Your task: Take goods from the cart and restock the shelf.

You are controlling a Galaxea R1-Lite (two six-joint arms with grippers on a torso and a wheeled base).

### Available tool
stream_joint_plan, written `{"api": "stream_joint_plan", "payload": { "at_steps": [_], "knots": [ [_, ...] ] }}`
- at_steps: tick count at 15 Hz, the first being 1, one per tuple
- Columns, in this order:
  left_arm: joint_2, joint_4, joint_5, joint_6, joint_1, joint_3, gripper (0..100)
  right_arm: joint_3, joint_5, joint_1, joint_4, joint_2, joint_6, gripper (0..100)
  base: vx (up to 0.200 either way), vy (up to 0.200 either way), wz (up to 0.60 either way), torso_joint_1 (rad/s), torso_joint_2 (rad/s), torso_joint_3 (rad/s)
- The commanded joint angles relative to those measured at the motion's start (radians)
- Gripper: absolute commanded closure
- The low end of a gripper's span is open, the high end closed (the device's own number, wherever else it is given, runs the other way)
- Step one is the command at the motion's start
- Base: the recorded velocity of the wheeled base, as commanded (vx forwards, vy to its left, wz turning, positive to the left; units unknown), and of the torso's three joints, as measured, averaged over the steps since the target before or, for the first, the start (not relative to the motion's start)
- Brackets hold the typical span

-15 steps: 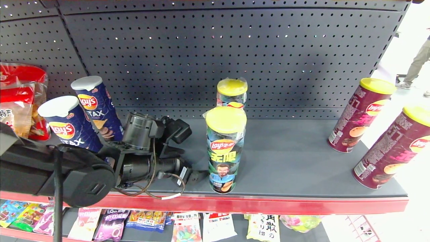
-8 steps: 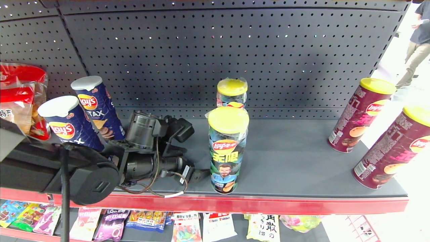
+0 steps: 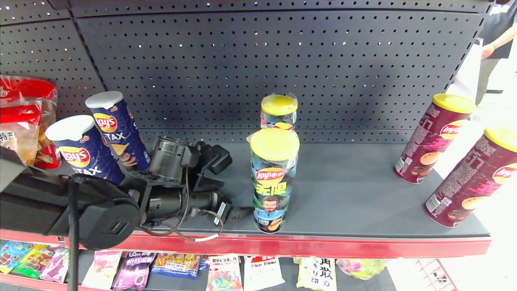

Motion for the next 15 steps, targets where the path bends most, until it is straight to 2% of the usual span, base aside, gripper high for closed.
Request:
{"api": "stream_joint_plan", "payload": {
  "at_steps": [1, 11, 13, 15],
  "knots": [
    [-0.022, 0.0, -0.014, 0.0, 0.001, 0.016, 0, 0.0, 0.0, 0.001, 0.0, 0.001, 0.0, 0, 0.0, 0.0, 0.0, 0.0, 0.0, 0.0],
    [-0.019, -0.003, -0.016, 0.0, -0.009, 0.01, 0, 0.0, 0.0, -0.001, 0.0, 0.001, 0.0, 0, 0.0, 0.0, 0.0, 0.0, 0.0, 0.0],
    [-0.045, -0.003, -0.014, 0.0, 0.011, 0.043, 0, -0.002, -0.001, -0.001, 0.0, -0.005, 0.0, 0, 0.0, 0.0, 0.0, 0.0, 0.0, 0.0],
    [-0.137, -0.003, -0.016, 0.003, 0.051, 0.12, 0, 0.0, -0.003, -0.002, 0.001, -0.01, 0.0, 0, 0.0, 0.0, 0.0, 0.0, 0.0, 0.0]
  ]
}}
